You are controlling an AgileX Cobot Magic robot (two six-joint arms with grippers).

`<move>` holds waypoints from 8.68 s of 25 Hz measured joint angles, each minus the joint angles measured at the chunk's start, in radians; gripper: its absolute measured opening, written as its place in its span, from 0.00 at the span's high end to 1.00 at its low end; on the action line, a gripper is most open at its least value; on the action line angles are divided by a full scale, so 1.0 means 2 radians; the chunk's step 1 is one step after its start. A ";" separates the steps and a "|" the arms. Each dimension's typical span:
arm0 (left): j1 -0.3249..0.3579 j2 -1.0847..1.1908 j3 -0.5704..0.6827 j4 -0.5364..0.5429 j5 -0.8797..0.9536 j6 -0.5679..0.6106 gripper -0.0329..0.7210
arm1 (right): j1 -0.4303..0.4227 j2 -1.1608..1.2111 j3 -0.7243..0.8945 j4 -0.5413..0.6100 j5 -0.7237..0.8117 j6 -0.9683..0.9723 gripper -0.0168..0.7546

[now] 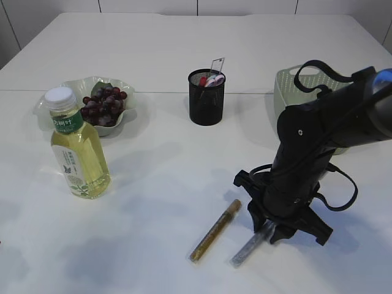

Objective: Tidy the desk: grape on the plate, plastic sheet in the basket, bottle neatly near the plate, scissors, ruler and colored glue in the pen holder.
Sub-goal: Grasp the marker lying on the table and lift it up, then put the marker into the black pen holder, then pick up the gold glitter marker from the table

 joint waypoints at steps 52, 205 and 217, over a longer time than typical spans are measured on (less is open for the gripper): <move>0.000 0.000 0.000 0.000 0.023 0.000 0.44 | -0.139 0.178 -0.475 0.705 -0.070 -1.247 0.86; 0.000 0.000 0.000 0.000 0.047 0.000 0.46 | -0.038 0.061 -0.223 0.258 0.078 -0.443 0.80; 0.000 0.000 0.000 0.000 0.055 0.000 0.46 | -0.152 0.060 -0.266 0.712 0.108 -0.913 0.80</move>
